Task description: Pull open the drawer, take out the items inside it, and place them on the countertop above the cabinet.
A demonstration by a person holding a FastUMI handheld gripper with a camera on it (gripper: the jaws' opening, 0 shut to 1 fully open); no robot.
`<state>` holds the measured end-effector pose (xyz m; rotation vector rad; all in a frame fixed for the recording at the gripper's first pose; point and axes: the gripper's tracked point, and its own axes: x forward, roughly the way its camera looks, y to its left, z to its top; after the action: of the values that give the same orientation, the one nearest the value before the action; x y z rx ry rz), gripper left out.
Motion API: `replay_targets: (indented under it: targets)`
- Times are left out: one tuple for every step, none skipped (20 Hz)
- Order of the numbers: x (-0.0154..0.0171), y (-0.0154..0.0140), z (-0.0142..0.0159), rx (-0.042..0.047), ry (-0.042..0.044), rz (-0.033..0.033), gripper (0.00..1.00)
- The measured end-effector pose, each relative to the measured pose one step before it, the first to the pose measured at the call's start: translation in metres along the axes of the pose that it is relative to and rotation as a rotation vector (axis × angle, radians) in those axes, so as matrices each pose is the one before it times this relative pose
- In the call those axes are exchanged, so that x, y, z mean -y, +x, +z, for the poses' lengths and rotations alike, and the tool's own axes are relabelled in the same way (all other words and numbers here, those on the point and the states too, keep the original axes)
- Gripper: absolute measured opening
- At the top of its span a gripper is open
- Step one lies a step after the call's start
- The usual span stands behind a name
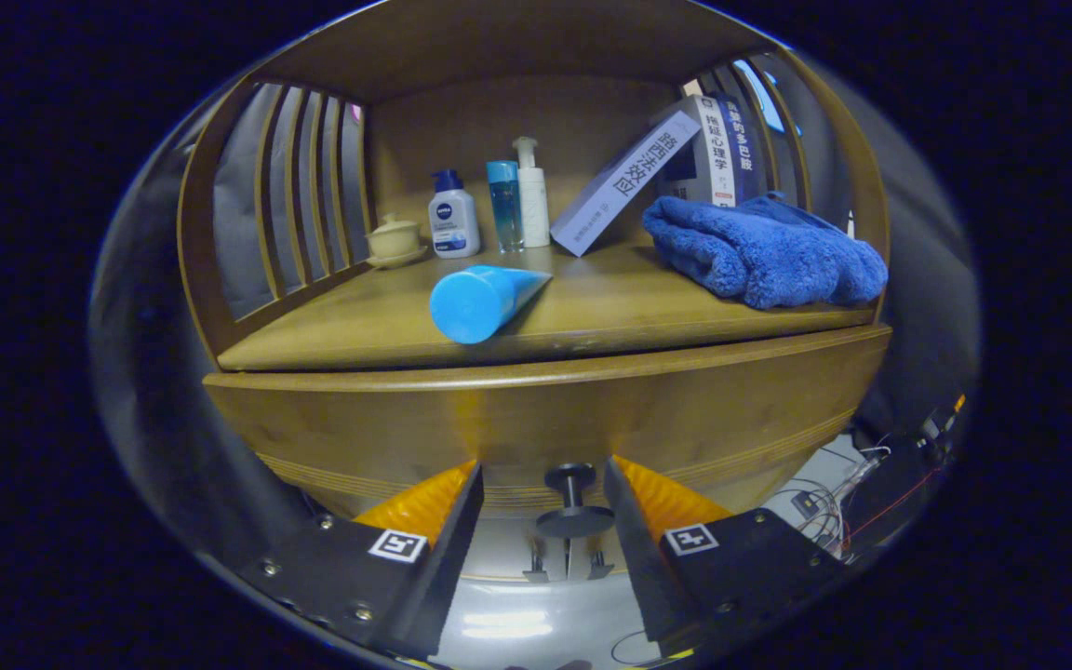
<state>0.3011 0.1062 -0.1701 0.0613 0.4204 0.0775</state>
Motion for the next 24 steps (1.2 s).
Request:
replay_targets:
  targets:
    - [-0.00024, 0.00063, 0.00055, 0.00099, 0.00156, 0.00012, 0.78]
    - [-0.00009, 0.00149, 0.00055, 0.00078, 0.00036, 0.00006, 0.78]
    - [0.00569, 0.00366, 0.00337, -0.00002, 0.00002, 0.00038, 0.78]
    - [-0.00614, -0.00280, -0.00271, -0.00008, -0.00043, 0.00051, 0.78]
    - [0.00050, -0.00022, 0.00037, 0.00120, 0.00031, 0.00146, 0.78]
    - [-0.00062, 0.00004, -0.00033, 0.00000, -0.00075, 0.00196, 0.78]
    - [0.00034, 0.00067, 0.00086, 0.00299, 0.00136, 0.00107, 0.78]
    - [-0.00009, 0.00055, -0.00017, 0.00175, 0.00111, 0.00040, 0.78]
    - [-0.00004, 0.00006, -0.00004, 0.00198, -0.00021, 0.00016, 0.78]
    - [0.00019, -0.00007, 0.00016, 0.00106, -0.00091, 0.00017, 0.78]
    - [0.00032, -0.00009, 0.00067, 0.00115, -0.00285, 0.00003, 0.78]
    - [-0.00030, -0.00031, -0.00026, 0.00183, -0.00476, -0.00003, 0.78]
    - [0.00049, 0.00017, 0.00032, 0.00444, -0.00295, 0.00060, 0.78]
    - [-0.00016, -0.00002, -0.00016, 0.00565, 0.00169, 0.00126, 0.78]
    - [0.00021, 0.00061, -0.00006, 0.00518, 0.00333, -0.00019, 0.78]
    - [0.00083, -0.00088, -0.00041, 0.00519, 0.00602, -0.00040, 0.79]
    - [-0.00049, 0.00078, 0.00024, 0.00080, 0.00704, 0.00939, 0.79]
    - [-0.00214, -0.00040, 0.00129, 0.00970, 0.01426, 0.01015, 0.80]
    - [-0.00016, -0.00083, 0.00132, 0.00958, 0.01274, 0.00057, 0.86]
    - [-0.00020, -0.00064, 0.00155, 0.00825, 0.00851, 0.00429, 0.92]
    - [0.00080, -0.00115, 0.00197, 0.00425, 0.00005, -0.00088, 0.95]
    - [0.00097, -0.00024, 0.00114, 0.00407, -0.00400, -0.00055, 0.98]
    - [0.00074, -0.00175, 0.00208, 0.00427, -0.00671, -0.00322, 0.98]
    - [0.00068, -0.00174, 0.00163, 0.00502, -0.00518, -0.00458, 0.98]
